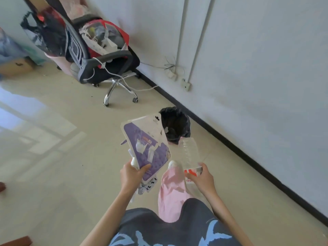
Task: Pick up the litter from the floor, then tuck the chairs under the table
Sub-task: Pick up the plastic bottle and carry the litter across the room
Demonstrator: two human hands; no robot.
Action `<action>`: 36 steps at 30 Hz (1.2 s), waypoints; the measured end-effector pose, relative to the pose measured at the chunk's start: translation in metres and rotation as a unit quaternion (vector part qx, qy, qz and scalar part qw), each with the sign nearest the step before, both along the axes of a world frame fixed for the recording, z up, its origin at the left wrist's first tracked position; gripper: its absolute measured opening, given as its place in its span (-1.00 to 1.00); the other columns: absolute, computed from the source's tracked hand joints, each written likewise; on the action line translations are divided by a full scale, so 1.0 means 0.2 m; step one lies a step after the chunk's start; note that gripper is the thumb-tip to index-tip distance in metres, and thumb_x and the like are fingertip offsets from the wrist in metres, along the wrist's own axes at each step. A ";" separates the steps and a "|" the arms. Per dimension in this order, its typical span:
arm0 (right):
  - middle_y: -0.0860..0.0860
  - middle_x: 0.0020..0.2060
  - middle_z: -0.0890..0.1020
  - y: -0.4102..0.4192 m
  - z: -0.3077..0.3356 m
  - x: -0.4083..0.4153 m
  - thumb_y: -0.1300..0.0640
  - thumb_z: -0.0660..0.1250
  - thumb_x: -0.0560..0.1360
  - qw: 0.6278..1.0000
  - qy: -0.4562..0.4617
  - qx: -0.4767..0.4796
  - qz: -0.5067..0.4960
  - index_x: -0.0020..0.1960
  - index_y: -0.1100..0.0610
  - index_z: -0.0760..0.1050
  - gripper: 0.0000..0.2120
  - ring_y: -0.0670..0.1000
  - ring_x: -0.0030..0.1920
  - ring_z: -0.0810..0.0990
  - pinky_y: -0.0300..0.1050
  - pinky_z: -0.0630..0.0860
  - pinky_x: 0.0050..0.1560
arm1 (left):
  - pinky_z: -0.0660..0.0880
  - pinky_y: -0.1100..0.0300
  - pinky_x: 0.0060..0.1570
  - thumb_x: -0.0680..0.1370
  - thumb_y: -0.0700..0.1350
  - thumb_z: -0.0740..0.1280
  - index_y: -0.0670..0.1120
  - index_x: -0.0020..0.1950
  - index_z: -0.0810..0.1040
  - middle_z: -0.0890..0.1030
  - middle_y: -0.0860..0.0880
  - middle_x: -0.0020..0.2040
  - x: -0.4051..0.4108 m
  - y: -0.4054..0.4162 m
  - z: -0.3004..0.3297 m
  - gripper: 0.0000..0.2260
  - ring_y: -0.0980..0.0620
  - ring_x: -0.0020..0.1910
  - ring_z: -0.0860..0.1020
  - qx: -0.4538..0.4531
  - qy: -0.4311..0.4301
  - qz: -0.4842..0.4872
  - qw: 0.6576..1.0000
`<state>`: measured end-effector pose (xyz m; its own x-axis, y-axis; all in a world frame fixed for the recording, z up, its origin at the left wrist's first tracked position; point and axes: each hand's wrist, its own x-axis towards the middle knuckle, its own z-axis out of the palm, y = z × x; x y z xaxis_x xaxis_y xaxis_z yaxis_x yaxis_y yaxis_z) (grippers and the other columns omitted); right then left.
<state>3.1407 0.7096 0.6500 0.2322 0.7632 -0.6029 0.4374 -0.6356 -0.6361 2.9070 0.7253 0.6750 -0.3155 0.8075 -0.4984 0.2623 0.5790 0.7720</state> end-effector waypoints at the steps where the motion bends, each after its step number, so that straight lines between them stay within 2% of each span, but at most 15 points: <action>1: 0.09 0.28 0.46 0.15 0.00 0.02 -0.07 0.46 0.36 1.000 -0.002 0.005 0.008 0.40 0.13 0.22 -0.26 0.12 0.24 0.46 -0.12 0.40 0.14 | 0.61 -0.10 -0.24 0.35 -0.11 0.51 -0.01 -0.24 0.56 0.66 -0.14 -0.31 0.03 0.11 -0.03 -0.86 -0.18 -0.29 0.63 -0.010 0.000 0.003 1.000; 3: 0.06 0.18 0.51 0.45 0.01 0.05 -0.05 0.46 0.36 0.999 -0.004 0.012 0.031 0.33 0.12 0.28 -0.35 0.06 0.10 0.51 -0.19 0.44 0.03 | 0.60 -0.08 -0.27 0.35 -0.10 0.52 -0.01 -0.26 0.56 0.65 -0.15 -0.33 0.10 0.31 -0.05 -0.86 -0.19 -0.33 0.62 -0.030 0.000 0.009 1.000; 5: 0.00 0.02 0.52 0.73 0.03 0.08 -0.02 0.46 0.37 0.999 0.003 0.015 0.052 0.25 0.10 0.32 -0.45 -0.04 -0.06 0.49 -0.32 0.41 -0.19 | 0.52 0.00 -0.35 0.34 -0.10 0.52 -0.11 -0.22 0.59 0.61 -0.14 -0.38 0.15 0.52 -0.06 -0.84 -0.15 -0.41 0.54 -0.046 -0.001 0.006 0.999; 7: -0.02 -0.02 0.53 0.97 0.02 0.10 0.00 0.47 0.36 0.998 0.010 -0.003 0.062 0.20 0.08 0.35 -0.49 -0.06 -0.12 0.50 -0.34 0.38 -0.26 | 0.42 0.11 -0.42 0.34 -0.09 0.52 -0.21 -0.15 0.59 0.58 -0.13 -0.38 0.20 0.72 -0.09 -0.76 -0.07 -0.43 0.49 -0.069 0.008 -0.008 0.998; 10: 0.01 -0.02 0.58 1.25 -0.08 0.10 -0.02 0.49 0.32 0.997 0.023 -0.062 0.028 0.16 0.08 0.40 -0.51 -0.04 -0.14 0.55 -0.16 0.50 -0.13 | 0.46 0.11 -0.40 0.32 -0.06 0.52 -0.19 -0.09 0.58 0.64 -0.14 -0.26 0.25 1.01 -0.18 -0.71 -0.09 -0.31 0.57 -0.117 0.002 -0.054 0.992; 12: 0.04 0.01 0.53 1.40 -0.20 0.09 -0.05 0.47 0.33 0.992 0.033 -0.121 -0.019 0.25 0.17 0.36 -0.40 0.03 -0.06 0.54 -0.07 0.52 -0.04 | 0.52 0.05 -0.28 0.31 -0.06 0.53 -0.18 -0.03 0.56 0.66 -0.16 -0.17 0.28 1.18 -0.29 -0.66 -0.13 -0.19 0.61 -0.150 0.006 -0.106 0.983; 15: 0.13 0.29 0.42 1.57 -0.43 0.07 -0.15 0.41 0.34 0.980 0.047 -0.188 -0.048 0.44 0.17 0.15 -0.18 0.15 0.21 0.47 0.00 0.56 0.03 | 0.44 0.16 -0.26 0.34 -0.10 0.51 -0.17 0.05 0.48 0.62 -0.14 -0.08 0.33 1.41 -0.48 -0.63 -0.10 -0.12 0.57 -0.180 0.009 -0.173 0.968; 17: 0.13 0.34 0.38 1.66 -0.62 0.07 -0.18 0.39 0.34 0.970 0.072 -0.219 -0.075 0.46 0.12 0.11 -0.16 0.17 0.23 0.46 0.02 0.60 -0.03 | 0.39 0.17 -0.26 0.39 -0.13 0.47 -0.11 0.02 0.38 0.55 -0.08 -0.13 0.36 1.56 -0.64 -0.68 -0.08 -0.13 0.51 -0.191 0.032 -0.213 0.958; 21: 0.14 0.19 0.49 1.82 -1.05 0.07 -0.16 0.35 0.32 0.947 0.114 -0.274 -0.125 0.32 0.13 0.28 -0.32 0.17 0.09 0.55 0.14 0.60 0.01 | 0.36 0.16 -0.30 0.46 -0.23 0.36 -0.02 -0.15 0.25 0.34 0.04 -0.30 0.43 1.79 -1.02 -0.72 -0.05 -0.20 0.41 -0.206 0.060 -0.249 0.944; 23: 0.15 0.14 0.52 1.90 -1.25 0.07 -0.15 0.33 0.30 0.924 0.143 -0.318 -0.156 0.28 0.12 0.34 -0.37 0.19 0.06 0.56 0.13 0.60 0.02 | 0.33 0.18 -0.38 0.45 -0.31 0.29 0.01 -0.20 0.24 0.33 0.00 -0.30 0.46 1.89 -1.24 -0.72 0.01 -0.29 0.38 -0.222 0.040 -0.242 0.944; 25: 0.15 0.12 0.53 1.96 -1.42 0.09 -0.14 0.33 0.35 0.897 0.177 -0.357 -0.190 0.24 0.10 0.38 -0.46 0.17 0.06 0.55 0.03 0.59 -0.07 | 0.35 0.20 -0.38 0.39 -0.32 0.27 -0.17 -0.09 0.34 0.41 -0.09 -0.23 0.49 1.96 -1.46 -0.83 0.03 -0.29 0.39 -0.234 0.013 -0.224 0.946; 27: 0.15 0.09 0.55 2.00 -1.56 0.13 -0.13 0.38 0.35 0.872 0.200 -0.390 -0.216 0.23 0.11 0.38 -0.46 0.14 0.03 0.56 -0.05 0.53 -0.23 | 0.42 0.16 -0.33 0.35 -0.22 0.31 -0.23 -0.02 0.41 0.48 -0.15 -0.16 0.52 2.00 -1.66 -0.76 -0.02 -0.24 0.46 -0.253 -0.049 -0.191 0.947; 30: 0.14 0.03 0.58 2.03 -1.77 0.17 -0.12 0.40 0.35 0.856 0.218 -0.409 -0.229 0.23 0.12 0.37 -0.45 0.12 -0.03 0.56 -0.07 0.48 -0.31 | 0.46 0.14 -0.25 0.50 -0.05 0.28 -0.16 0.03 0.44 0.51 -0.12 -0.17 0.54 2.06 -1.88 -0.79 -0.03 -0.22 0.49 -0.294 -0.124 -0.060 0.946; 33: 0.16 0.15 0.54 2.04 -1.92 0.20 -0.17 0.41 0.31 0.850 0.239 -0.385 -0.271 0.31 0.08 0.32 -0.34 0.17 0.08 0.55 -0.01 0.54 -0.19 | 0.42 -0.05 0.19 0.55 0.03 0.19 -0.12 0.33 0.33 0.49 -0.13 0.14 0.54 2.09 -2.03 -0.60 -0.09 0.06 0.46 -0.250 -0.169 0.069 0.951; 36: 0.16 0.30 0.40 2.06 -1.90 0.21 -0.14 0.28 0.47 0.864 0.230 -0.333 -0.302 0.37 0.09 0.23 -0.43 0.24 0.25 0.44 0.15 0.49 0.13 | 0.22 -0.04 0.34 0.59 0.00 0.13 0.01 0.47 0.14 0.33 0.00 0.33 0.55 2.10 -2.02 -0.55 -0.02 0.29 0.31 -0.214 -0.203 0.101 0.950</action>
<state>3.1825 1.1213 0.2709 0.0866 0.0365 -0.9956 -0.3019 -0.9514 -0.0611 3.0173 1.1448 0.2702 -0.1543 0.4472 -0.8810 -0.1554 0.8696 0.4686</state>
